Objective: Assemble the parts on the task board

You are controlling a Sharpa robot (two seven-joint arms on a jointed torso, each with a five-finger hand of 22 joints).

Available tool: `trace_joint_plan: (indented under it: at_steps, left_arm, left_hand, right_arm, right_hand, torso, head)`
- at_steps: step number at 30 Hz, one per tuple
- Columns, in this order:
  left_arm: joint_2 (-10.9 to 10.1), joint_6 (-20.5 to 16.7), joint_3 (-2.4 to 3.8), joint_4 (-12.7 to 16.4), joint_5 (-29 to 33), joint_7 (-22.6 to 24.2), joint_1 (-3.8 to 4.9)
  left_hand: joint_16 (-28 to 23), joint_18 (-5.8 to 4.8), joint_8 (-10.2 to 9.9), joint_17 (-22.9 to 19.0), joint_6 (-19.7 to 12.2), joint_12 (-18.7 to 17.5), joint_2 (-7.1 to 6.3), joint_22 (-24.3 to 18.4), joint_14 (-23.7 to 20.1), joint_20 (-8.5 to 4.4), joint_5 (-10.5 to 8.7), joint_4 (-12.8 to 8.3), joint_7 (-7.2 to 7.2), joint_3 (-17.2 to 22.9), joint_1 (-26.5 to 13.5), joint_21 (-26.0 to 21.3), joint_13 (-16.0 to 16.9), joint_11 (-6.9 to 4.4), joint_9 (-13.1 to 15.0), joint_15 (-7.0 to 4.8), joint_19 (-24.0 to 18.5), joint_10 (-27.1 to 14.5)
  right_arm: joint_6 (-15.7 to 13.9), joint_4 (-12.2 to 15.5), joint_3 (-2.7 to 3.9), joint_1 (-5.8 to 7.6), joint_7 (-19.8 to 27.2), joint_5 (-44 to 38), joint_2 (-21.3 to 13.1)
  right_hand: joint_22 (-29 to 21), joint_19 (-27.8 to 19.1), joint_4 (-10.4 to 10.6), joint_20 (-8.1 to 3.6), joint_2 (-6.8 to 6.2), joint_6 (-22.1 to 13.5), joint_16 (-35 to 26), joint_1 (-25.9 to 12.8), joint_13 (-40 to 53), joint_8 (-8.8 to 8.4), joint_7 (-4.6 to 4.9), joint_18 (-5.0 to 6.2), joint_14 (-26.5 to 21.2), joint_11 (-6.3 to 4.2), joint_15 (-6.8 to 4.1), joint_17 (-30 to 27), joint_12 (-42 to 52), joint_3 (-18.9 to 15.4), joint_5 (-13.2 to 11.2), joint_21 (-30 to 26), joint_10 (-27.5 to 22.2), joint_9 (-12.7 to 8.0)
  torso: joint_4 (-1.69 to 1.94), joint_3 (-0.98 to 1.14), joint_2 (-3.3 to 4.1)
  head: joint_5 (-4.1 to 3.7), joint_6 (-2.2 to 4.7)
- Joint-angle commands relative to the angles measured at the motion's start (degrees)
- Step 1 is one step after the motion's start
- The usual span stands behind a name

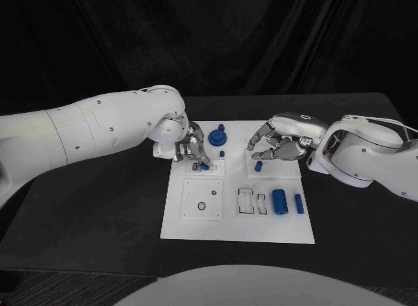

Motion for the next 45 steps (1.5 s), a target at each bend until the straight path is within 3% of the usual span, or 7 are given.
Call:
trace_joint_plan:
  at_steps: [1,17,45]
  left_arm:
    - [0.1,-0.1,-0.22,0.0,0.0,0.5,-0.54]
    - [0.0,-1.1,-0.22,0.2,0.0,0.9,-0.59]
    - [-0.2,-1.2,-0.22,0.3,0.0,1.4,-0.71]
  left_hand:
    - [0.2,-0.15,-0.4,15.1,0.8,-0.3,0.6,8.8,6.0,-0.04,-0.21,-11.6,-0.53,11.6,-0.2,-0.3,10.7,0.03,0.0,-0.26,-0.5,0.9]
    - [0.2,-0.15,-0.4,15.1,0.8,-0.5,0.64,8.8,6.0,-0.03,-0.28,-11.6,-0.52,11.7,-0.3,-0.4,10.5,0.05,0.1,-0.25,-0.5,0.6]
    - [0.2,-0.01,-1.2,15.1,0.7,-1.1,0.96,8.6,6.0,0.09,-1.48,-12.1,-0.39,12.0,-1.2,-1.1,9.7,0.19,0.3,-0.11,-1.1,-0.3]
  right_arm:
    - [0.4,0.0,0.04,-0.16,-0.7,-0.2,0.0]
    - [0.7,-0.1,0.04,-0.22,-0.8,-0.2,0.1]
    - [0.8,-0.5,0.04,-0.26,-1.0,-0.2,0.2]
  right_hand:
    - [5.5,-0.5,0.3,-0.01,0.16,0.1,-0.3,-0.2,3.4,0.13,0.14,0.29,0.3,-0.17,0.5,0.0,-0.2,-0.1,0.3,-0.3,-0.4,0.1]
    - [5.4,-0.7,0.3,0.03,0.19,0.1,-0.7,-0.2,3.1,0.13,0.18,0.37,0.2,-0.12,0.56,-0.4,-0.4,0.0,0.2,-0.9,-0.6,0.1]
    - [5.3,-0.8,0.3,0.07,0.19,0.0,-0.9,-0.2,3.0,0.13,0.2,0.42,0.1,-0.08,0.6,-0.6,-0.5,0.0,0.2,-1.3,-0.7,0.2]
  torso:
    - [0.01,-0.01,-0.01]
    - [0.15,0.01,0.05]
    - [0.0,0.01,-0.01]
  head:
    - [0.0,-0.01]
    - [0.05,-0.01]
    - [0.15,-0.01]
